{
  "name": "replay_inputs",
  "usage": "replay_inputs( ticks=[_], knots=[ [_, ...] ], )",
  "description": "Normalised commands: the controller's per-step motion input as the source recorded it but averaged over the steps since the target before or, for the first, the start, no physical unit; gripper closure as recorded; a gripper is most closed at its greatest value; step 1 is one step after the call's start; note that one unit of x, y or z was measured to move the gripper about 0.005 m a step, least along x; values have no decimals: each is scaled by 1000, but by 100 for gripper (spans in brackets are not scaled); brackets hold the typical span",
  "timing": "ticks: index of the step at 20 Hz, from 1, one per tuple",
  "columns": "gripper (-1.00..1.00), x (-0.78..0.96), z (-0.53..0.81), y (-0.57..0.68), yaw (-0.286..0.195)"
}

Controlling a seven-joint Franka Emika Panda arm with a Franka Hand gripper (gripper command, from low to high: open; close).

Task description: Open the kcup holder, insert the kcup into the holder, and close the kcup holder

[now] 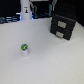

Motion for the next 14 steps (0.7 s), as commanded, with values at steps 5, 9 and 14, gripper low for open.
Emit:
replay_inputs(
  ticks=[5,9,14],
  knots=[
    [-100,-85,127,365,-35],
    [-100,-224,132,528,-108],
    [-100,-316,16,622,-176]
  ],
)
